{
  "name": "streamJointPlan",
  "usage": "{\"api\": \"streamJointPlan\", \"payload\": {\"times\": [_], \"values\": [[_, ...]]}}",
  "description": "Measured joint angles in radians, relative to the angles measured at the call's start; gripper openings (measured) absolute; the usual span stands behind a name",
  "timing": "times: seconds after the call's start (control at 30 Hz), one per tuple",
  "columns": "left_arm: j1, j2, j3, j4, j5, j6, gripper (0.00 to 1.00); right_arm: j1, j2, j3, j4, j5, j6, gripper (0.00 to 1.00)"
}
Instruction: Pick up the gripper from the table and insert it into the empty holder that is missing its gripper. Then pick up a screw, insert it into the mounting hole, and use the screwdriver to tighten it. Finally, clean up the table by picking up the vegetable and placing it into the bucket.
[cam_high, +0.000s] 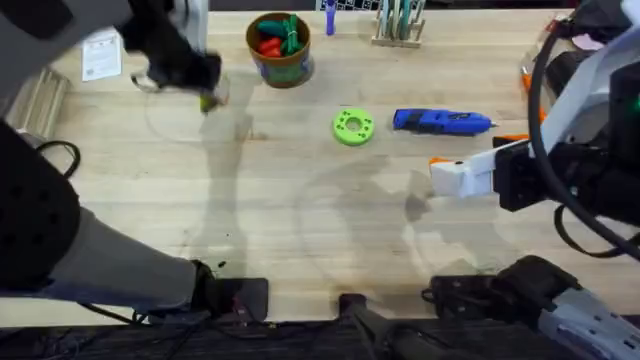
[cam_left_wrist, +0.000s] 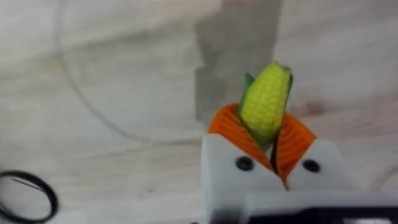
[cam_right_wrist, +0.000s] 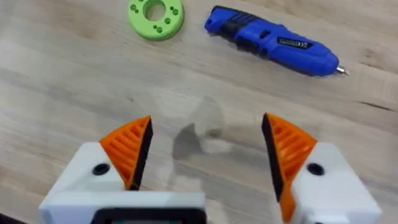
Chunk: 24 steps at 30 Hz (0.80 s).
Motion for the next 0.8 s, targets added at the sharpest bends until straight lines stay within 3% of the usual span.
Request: {"api": "streamJointPlan", "payload": {"times": [0.23,0.43,0.8], "values": [[0.000,-0.021,0.197,0.054,0.123,-0.005,0.032,0.000,0.000,0.000,0.018,-0.024,0.003,0.992],[-0.006,-0.026,0.210,0.167,0.241,-0.062,0.032,0.000,0.000,0.000,0.019,-0.031,0.004,0.992],[-0.106,0.094,0.210,0.345,0.292,-0.099,0.032,0.000,0.000,0.000,0.019,-0.032,0.004,0.992]]}}
